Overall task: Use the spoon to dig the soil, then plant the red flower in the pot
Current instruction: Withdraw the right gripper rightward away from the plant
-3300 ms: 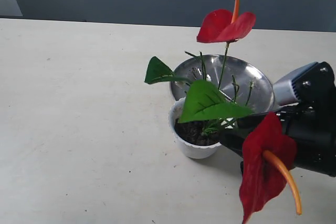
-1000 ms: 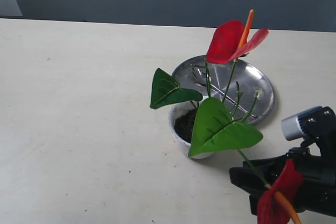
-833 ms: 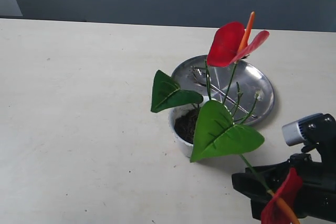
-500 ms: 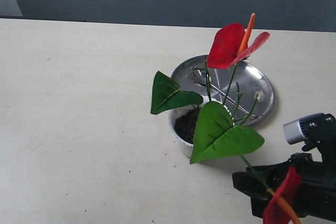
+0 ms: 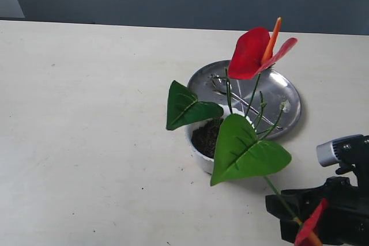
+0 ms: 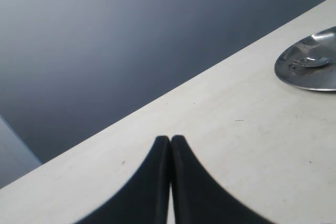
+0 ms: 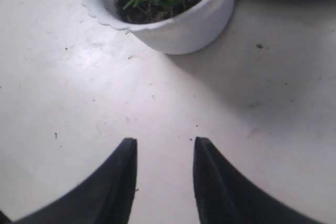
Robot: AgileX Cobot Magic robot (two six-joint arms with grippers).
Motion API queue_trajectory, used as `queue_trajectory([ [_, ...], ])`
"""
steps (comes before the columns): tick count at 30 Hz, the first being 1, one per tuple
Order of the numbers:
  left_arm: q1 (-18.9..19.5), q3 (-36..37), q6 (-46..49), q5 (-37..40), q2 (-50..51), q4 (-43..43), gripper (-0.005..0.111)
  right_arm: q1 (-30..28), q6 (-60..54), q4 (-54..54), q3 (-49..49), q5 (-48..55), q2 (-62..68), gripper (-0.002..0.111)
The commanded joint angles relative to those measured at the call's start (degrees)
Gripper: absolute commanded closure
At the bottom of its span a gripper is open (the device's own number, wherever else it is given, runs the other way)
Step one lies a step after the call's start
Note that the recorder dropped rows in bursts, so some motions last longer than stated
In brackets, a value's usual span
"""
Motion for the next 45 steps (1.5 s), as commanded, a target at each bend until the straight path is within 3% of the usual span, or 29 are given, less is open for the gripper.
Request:
queue_trajectory([
  [1,-0.4,-0.1,-0.3,-0.6,-0.3,-0.4,0.106,0.0,0.5,-0.1,0.3,1.7,-0.1,0.072],
  [21,-0.4,-0.1,-0.3,-0.7,-0.3,-0.4,0.106,0.0,1.3,2.0,3.4,11.9,-0.1,0.072],
  [27,-0.4,-0.1,-0.3,-0.7,-0.3,-0.4,0.106,0.0,0.4,14.3,3.4,24.3,-0.1,0.075],
  [29,-0.4,-0.1,-0.3,-0.7,-0.3,-0.4,0.106,0.0,-2.8,19.2,3.4,29.3,-0.1,0.084],
  [30,-0.4,-0.1,-0.3,-0.7,-0.3,-0.4,0.106,0.0,-8.0,25.7,3.4,32.1,-0.4,0.098],
  [32,-0.4,-0.1,-0.3,-0.7,-0.3,-0.4,0.106,0.0,-11.1,32.5,3.4,33.9,-1.6,0.108],
  [35,-0.4,-0.1,-0.3,-0.7,-0.3,-0.4,0.106,0.0,-12.8,35.3,3.4,36.9,-6.1,0.108],
  [39,-0.4,-0.1,-0.3,-0.6,-0.3,-0.4,0.106,0.0,-30.2,49.8,-3.4,49.9,-21.3,0.108],
  [45,-0.4,-0.1,-0.3,-0.6,-0.3,-0.4,0.106,0.0,-46.8,49.0,-14.4,65.6,-44.3,0.108],
])
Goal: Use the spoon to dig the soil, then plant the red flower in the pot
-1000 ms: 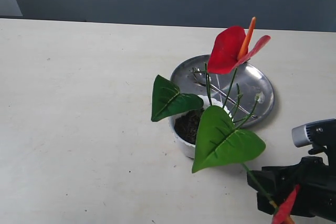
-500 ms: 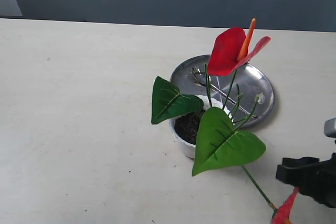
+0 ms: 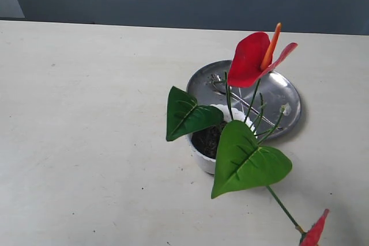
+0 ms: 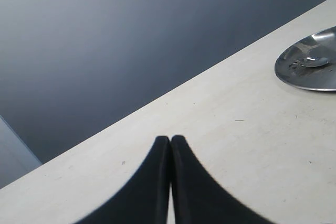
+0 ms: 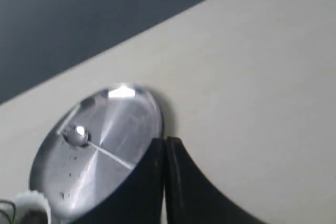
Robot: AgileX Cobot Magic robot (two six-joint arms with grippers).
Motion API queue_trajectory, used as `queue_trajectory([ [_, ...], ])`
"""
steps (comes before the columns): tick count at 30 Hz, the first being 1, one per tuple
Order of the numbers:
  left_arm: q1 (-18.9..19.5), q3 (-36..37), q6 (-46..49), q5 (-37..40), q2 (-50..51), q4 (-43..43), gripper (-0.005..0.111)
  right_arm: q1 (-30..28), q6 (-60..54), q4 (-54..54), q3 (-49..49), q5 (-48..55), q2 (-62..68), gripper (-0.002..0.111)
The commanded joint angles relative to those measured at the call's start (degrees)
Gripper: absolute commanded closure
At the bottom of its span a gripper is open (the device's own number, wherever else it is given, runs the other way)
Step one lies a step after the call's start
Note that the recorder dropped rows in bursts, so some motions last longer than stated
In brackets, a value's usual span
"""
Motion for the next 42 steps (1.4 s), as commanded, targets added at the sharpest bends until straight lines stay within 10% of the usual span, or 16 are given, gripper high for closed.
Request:
queue_trajectory([
  [1,-0.4,-0.1,-0.3,-0.6,-0.3,-0.4,0.106,0.0,-12.1,0.6,-6.4,12.3,-12.9,0.108],
  [24,-0.4,-0.1,-0.3,-0.6,-0.3,-0.4,0.106,-0.1,-9.6,16.0,-16.0,27.1,-19.4,0.108],
  [32,-0.4,-0.1,-0.3,-0.7,-0.3,-0.4,0.106,-0.7,-24.6,11.0,-15.1,8.4,-19.4,0.108],
  [42,-0.4,-0.1,-0.3,-0.7,-0.3,-0.4,0.106,-40.3,-28.7,19.6,-2.5,-11.8,-19.4,0.108],
])
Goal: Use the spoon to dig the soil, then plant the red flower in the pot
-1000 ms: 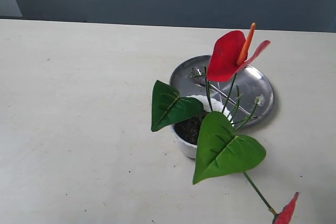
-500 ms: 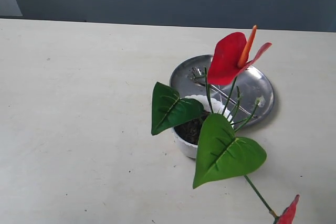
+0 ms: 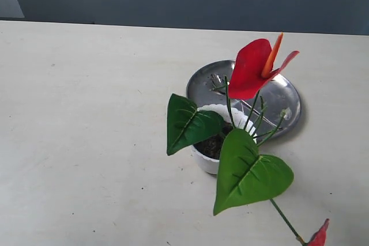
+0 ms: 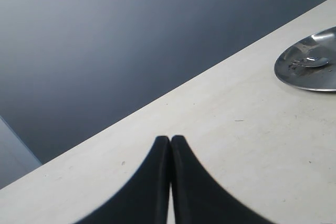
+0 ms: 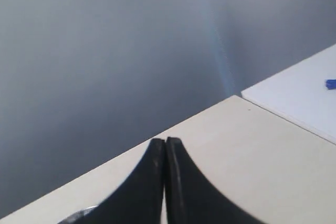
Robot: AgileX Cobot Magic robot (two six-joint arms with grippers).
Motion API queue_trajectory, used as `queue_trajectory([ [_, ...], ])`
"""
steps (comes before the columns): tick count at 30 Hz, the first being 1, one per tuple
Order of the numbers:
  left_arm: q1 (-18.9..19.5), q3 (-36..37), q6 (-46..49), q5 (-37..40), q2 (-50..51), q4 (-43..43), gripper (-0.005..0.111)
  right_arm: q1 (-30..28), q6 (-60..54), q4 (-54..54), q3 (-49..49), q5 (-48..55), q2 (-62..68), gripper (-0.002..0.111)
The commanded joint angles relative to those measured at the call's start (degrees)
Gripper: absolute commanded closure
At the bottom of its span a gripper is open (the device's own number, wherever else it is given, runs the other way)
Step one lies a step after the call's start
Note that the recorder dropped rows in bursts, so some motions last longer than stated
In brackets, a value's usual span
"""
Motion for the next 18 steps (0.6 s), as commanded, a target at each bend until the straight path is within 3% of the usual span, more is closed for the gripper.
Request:
queue_trajectory([
  [1,-0.4,-0.1,-0.3,-0.7,-0.3,-0.4,0.106,-14.4,-2.5,8.0,2.2,-2.5,-0.3,0.108],
  [4,-0.4,-0.1,-0.3,-0.7,-0.3,-0.4,0.106,-20.1,-10.5,14.4,4.9,-4.2,-0.3,0.108],
  [15,-0.4,-0.1,-0.3,-0.7,-0.3,-0.4,0.106,-20.0,-20.0,19.4,9.4,-6.8,-0.3,0.108],
  [18,-0.4,-0.1,-0.3,-0.6,-0.3,-0.4,0.106,-20.0,-20.0,19.9,12.8,-11.4,-0.3,0.108],
])
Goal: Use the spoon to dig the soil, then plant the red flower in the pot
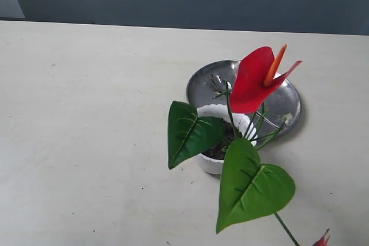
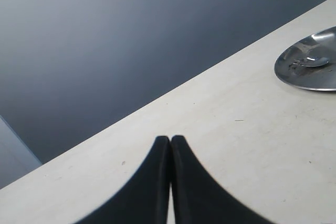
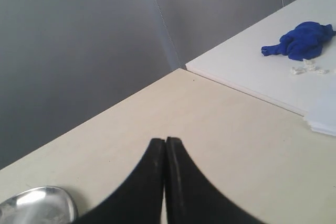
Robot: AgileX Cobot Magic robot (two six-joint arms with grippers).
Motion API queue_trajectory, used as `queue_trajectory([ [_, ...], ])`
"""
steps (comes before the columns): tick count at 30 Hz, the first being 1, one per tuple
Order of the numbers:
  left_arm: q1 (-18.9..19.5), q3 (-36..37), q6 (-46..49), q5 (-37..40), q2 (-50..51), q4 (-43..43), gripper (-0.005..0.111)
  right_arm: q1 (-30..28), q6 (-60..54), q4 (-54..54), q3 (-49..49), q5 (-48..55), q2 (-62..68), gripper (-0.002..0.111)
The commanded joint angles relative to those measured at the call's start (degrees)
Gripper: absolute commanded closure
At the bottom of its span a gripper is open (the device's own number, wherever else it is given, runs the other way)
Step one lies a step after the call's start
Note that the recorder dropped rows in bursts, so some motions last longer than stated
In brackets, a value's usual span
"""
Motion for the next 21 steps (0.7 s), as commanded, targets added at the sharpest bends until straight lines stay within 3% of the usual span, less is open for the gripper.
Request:
queue_trajectory([
  [1,-0.4,-0.1,-0.3,-0.6,-0.3,-0.4,0.106,0.0,-1.6,1.2,4.8,-7.1,-0.3,0.108],
  [6,-0.4,-0.1,-0.3,-0.6,-0.3,-0.4,0.106,0.0,-1.6,4.2,10.4,-14.3,-0.3,0.108],
  [21,-0.4,-0.1,-0.3,-0.6,-0.3,-0.4,0.106,0.0,-1.6,6.4,11.8,-13.5,-0.3,0.108],
])
